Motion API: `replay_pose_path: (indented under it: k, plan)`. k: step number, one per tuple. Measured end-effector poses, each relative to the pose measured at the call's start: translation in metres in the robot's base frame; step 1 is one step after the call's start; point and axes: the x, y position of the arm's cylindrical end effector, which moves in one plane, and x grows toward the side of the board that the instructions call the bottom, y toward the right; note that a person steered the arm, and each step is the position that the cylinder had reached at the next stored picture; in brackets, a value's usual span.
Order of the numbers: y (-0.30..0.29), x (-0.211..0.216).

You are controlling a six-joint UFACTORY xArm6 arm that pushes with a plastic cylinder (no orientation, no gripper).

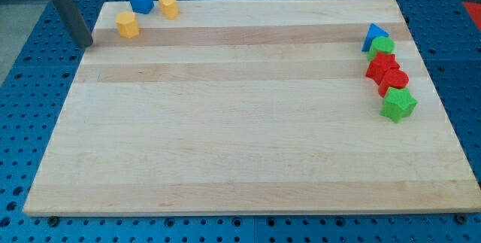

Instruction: Move yellow hexagon towards center left

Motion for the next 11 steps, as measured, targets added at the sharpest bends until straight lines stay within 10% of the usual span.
replay_pose_path:
  k: [7, 11]
  plan:
    - [0.003, -0.077]
    - [0.096, 0.019]
